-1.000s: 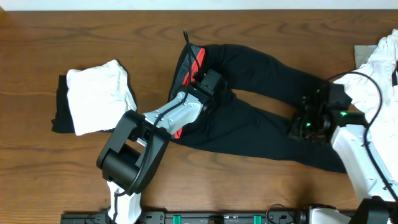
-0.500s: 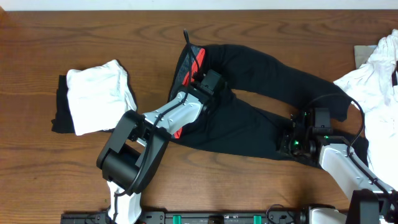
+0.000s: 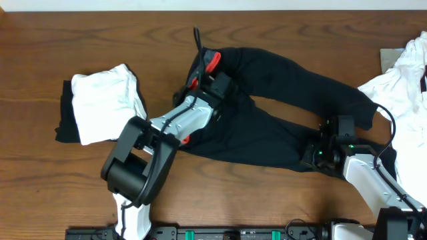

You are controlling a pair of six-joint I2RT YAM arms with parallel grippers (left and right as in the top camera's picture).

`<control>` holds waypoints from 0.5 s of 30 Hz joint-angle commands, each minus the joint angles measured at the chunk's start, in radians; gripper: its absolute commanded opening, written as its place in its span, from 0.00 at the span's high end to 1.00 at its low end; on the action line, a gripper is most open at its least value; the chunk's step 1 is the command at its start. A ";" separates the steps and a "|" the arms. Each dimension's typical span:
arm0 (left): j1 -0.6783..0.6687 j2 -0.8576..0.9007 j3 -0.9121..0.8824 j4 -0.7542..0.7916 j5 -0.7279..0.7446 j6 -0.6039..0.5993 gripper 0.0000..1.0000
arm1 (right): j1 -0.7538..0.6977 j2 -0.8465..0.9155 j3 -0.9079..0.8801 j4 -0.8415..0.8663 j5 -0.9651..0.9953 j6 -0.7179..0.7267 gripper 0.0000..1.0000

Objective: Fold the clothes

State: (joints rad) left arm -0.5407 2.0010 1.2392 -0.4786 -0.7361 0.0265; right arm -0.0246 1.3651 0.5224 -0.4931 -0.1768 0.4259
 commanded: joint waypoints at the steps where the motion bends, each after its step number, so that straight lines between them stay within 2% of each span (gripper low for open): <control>1: 0.047 -0.013 0.016 -0.021 -0.068 -0.013 0.55 | -0.009 0.030 -0.040 -0.031 0.148 0.023 0.99; 9: 0.127 -0.085 0.018 -0.043 -0.069 -0.048 0.55 | -0.010 0.030 -0.039 -0.030 0.151 0.023 0.99; 11: 0.128 -0.132 0.026 -0.044 -0.051 -0.047 0.48 | -0.010 0.028 -0.031 -0.032 0.148 0.022 0.98; 13: 0.128 -0.202 0.032 -0.050 0.040 -0.043 0.41 | -0.010 0.021 -0.004 -0.045 0.125 -0.004 0.99; 15: 0.132 -0.266 0.033 -0.070 0.152 -0.039 0.39 | -0.010 0.008 0.036 -0.071 0.087 -0.039 0.96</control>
State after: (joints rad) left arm -0.4114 1.8370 1.2407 -0.5365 -0.7052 -0.0021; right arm -0.0254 1.3636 0.5411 -0.5381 -0.1432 0.4274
